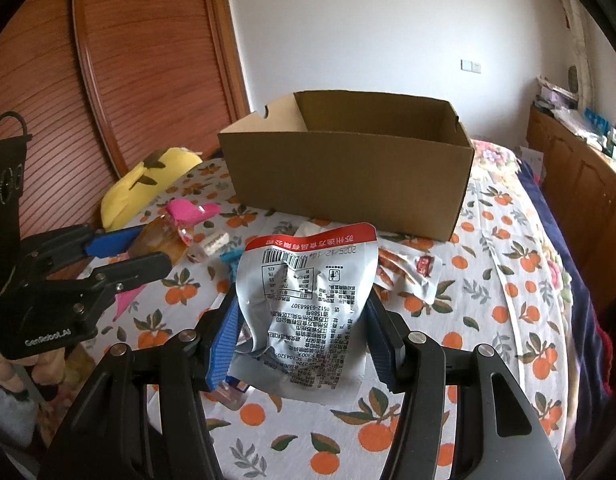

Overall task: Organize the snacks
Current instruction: 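Lift the candy bag with the left tool while the right tool lifts the white pouch, then lower both bags into the cardboard box and open both tools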

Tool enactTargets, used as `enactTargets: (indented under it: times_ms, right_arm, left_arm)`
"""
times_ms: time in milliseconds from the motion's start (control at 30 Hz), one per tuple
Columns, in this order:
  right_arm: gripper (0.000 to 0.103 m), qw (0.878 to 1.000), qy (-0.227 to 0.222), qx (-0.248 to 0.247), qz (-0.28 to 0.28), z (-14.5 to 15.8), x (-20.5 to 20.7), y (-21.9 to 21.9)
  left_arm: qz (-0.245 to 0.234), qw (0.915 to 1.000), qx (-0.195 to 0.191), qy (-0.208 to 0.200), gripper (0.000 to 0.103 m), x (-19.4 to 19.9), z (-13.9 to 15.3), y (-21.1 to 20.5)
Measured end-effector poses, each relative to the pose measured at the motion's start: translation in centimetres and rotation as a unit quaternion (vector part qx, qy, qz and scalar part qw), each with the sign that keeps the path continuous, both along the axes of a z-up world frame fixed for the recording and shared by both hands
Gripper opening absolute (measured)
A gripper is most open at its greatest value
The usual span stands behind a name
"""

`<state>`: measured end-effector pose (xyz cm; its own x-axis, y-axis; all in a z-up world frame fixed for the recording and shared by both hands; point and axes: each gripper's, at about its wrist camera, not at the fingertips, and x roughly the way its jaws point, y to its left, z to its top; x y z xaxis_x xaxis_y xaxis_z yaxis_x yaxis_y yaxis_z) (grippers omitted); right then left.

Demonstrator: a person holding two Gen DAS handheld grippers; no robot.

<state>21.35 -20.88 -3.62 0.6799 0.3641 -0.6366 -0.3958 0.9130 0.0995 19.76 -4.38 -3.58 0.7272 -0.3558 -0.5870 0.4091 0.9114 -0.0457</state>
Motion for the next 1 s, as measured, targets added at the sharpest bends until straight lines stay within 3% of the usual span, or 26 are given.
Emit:
enactTargets:
  times_ms: [433,1000]
  right_arm:
    - [0.058,0.999,-0.023,-0.026,0.014,2.7,3.4,0.7]
    - [0.058,0.997,-0.064,-0.038,0.030,7.3,12.3,2.0]
  left_arm:
    - [0.006,0.9996,0.000,-0.026,0.040,4.6,2.1,1.2]
    - [0.001,0.9973,0.007,-0.073,0.040,14.1,5.3,-0.3]
